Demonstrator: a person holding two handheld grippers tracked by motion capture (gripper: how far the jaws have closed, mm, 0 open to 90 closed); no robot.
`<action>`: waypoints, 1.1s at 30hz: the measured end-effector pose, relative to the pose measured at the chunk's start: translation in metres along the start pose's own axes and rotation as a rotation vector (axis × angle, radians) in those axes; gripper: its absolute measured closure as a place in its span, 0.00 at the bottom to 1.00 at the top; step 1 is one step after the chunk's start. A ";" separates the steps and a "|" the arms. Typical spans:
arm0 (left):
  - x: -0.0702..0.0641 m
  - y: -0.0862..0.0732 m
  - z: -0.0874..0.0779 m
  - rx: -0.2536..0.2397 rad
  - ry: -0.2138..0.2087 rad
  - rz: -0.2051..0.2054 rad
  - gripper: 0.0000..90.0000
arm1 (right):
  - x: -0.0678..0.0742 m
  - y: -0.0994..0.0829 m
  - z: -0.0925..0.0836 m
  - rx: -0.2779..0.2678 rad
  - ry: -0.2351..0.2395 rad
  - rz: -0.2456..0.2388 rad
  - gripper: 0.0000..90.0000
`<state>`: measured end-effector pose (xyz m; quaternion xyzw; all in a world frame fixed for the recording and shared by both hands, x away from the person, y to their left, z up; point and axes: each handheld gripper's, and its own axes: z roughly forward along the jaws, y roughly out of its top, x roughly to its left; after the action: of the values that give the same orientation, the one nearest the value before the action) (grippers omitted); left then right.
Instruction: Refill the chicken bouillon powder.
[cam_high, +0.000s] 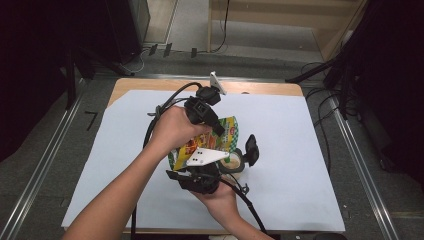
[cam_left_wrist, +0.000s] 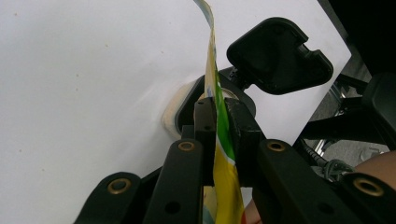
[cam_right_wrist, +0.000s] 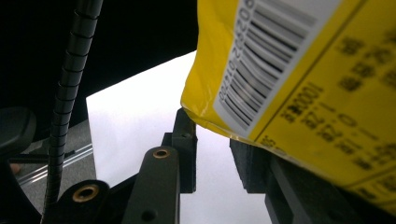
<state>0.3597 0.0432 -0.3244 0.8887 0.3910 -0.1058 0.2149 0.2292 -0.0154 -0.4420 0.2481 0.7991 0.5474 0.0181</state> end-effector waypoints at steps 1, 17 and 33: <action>0.000 0.000 0.000 0.000 0.001 0.000 0.94 | 0.000 0.000 0.000 0.000 0.000 0.000 0.82; -0.007 0.000 -0.003 0.007 0.021 0.004 0.94 | 0.000 0.002 0.000 -0.013 0.033 0.018 0.82; -0.010 0.002 -0.002 0.016 0.028 -0.005 0.94 | -0.001 0.003 0.000 -0.012 0.031 0.032 0.82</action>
<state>0.3543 0.0367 -0.3184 0.8908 0.3954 -0.0973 0.2019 0.2309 -0.0154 -0.4395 0.2521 0.7921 0.5560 -0.0015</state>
